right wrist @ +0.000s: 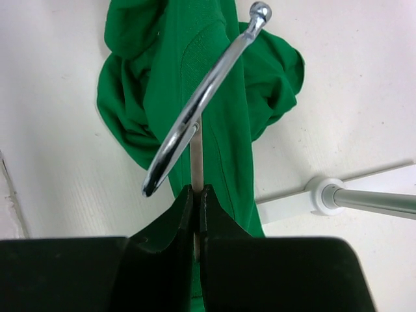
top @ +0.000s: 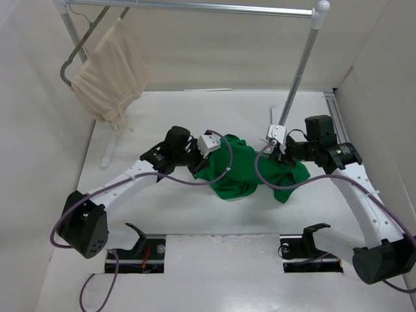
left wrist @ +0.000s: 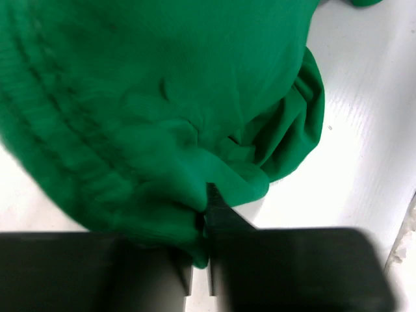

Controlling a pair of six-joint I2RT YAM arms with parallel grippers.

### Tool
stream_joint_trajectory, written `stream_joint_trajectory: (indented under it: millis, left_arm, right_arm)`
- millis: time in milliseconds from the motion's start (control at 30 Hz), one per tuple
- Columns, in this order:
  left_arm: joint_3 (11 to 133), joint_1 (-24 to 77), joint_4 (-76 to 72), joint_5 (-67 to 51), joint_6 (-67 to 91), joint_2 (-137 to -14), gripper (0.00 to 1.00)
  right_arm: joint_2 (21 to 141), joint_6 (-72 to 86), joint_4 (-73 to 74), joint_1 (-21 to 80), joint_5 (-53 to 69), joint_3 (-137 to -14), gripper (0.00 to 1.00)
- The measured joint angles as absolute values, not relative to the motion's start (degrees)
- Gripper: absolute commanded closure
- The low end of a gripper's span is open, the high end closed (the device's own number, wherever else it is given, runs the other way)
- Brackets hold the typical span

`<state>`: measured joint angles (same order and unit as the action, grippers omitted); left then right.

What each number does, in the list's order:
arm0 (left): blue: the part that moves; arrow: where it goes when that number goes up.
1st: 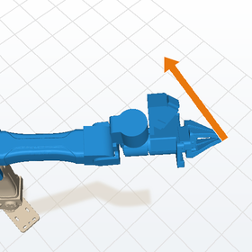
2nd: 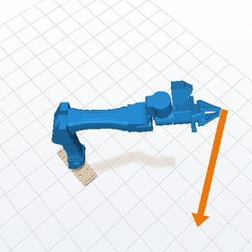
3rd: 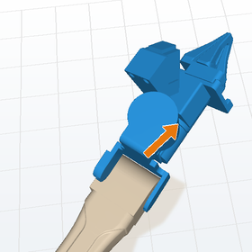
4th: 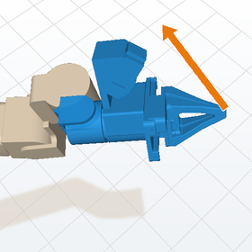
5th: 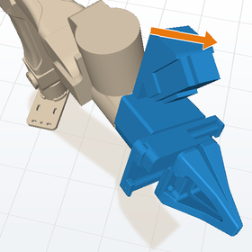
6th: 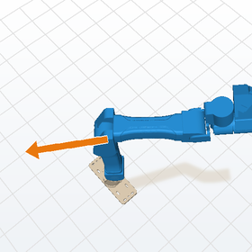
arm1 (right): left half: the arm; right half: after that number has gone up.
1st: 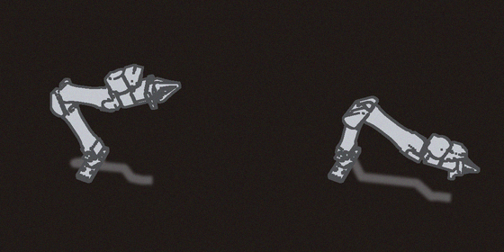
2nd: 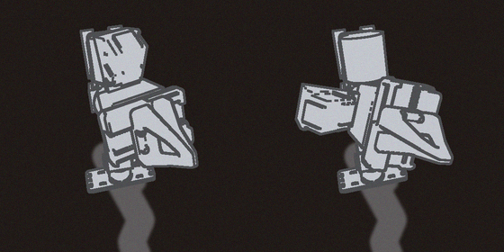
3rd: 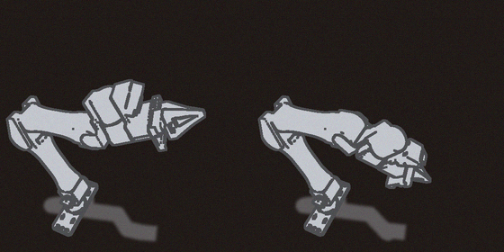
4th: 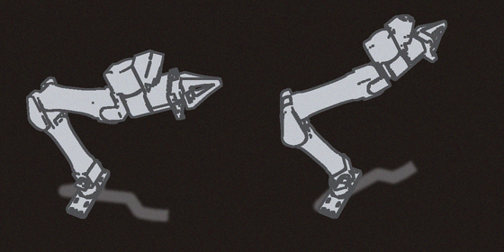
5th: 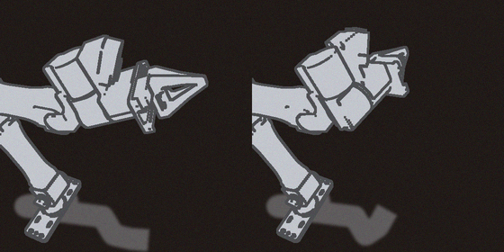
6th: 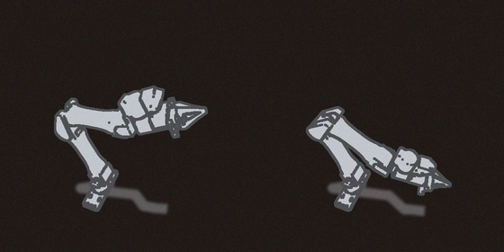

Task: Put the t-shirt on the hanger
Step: Hang the hanger with tshirt onto the clothesline

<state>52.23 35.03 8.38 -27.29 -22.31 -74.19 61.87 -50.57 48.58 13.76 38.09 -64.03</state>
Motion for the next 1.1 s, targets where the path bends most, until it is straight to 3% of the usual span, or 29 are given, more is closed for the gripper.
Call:
stream_joint_trajectory:
  millis: [167, 500, 867, 900, 933, 1000, 1067, 1100]
  left_arm:
    - [51.4, 34.6, 6.5, -23.7, -20.1, -75.2, 1.00]
    - [47.1, 31.2, 4.1, -1.9, -28.0, -67.6, 1.00]
    - [44.3, 30.0, 2.8, 5.5, -28.6, -66.6, 1.00]
    - [44.7, 29.9, 2.7, 5.9, -28.8, -67.1, 0.96]
    - [45.3, 29.9, 2.7, 6.1, -29.2, -67.6, 0.70]
    - [46.5, 29.7, 3.7, 6.1, -30.3, -68.4, 0.52]
    - [47.9, 29.5, 5.2, 5.2, -30.9, -68.6, 0.48]
    - [49.0, 29.4, 6.2, 4.3, -31.5, -68.6, 0.40]
  right_arm:
    - [61.9, -49.6, 48.7, 12.8, 37.8, -64.0, 1.00]
    - [62.6, -48.1, 52.8, 7.9, 35.5, -67.8, 1.00]
    - [61.1, -50.8, 58.3, 7.5, 35.3, -72.4, 1.00]
    - [61.1, -51.1, 58.7, 7.5, 35.7, -72.4, 1.00]
    - [61.1, -51.3, 59.0, 7.5, 36.1, -72.5, 1.00]
    - [61.1, -51.3, 59.3, 7.4, 36.4, -72.8, 1.00]
    - [61.1, -50.9, 59.6, 6.8, 36.4, -73.4, 1.00]
    - [61.2, -50.6, 59.6, 6.7, 36.4, -73.9, 1.00]
